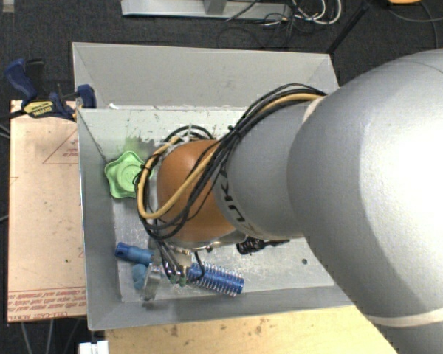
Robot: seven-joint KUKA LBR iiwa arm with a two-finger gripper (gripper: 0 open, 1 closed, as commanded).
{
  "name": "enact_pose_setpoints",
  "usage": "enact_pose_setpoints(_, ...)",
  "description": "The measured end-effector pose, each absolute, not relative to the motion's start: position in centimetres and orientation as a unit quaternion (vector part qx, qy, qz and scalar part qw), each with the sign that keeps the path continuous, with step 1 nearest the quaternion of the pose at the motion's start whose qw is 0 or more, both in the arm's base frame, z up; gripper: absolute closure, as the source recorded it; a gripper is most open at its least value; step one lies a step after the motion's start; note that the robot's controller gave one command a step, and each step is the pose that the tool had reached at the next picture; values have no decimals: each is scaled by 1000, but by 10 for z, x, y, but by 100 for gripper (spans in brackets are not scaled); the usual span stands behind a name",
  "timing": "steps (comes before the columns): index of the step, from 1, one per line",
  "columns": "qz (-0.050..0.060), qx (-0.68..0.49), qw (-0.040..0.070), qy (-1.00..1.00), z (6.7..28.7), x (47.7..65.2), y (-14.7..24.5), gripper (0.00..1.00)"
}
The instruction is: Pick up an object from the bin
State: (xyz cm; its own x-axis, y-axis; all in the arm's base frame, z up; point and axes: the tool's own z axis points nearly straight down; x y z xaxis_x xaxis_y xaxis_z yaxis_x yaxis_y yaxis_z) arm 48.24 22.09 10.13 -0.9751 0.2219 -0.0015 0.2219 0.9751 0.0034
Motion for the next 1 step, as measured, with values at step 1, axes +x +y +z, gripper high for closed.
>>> enact_pose_setpoints(1,0,205,0,979,100,489,206,0)
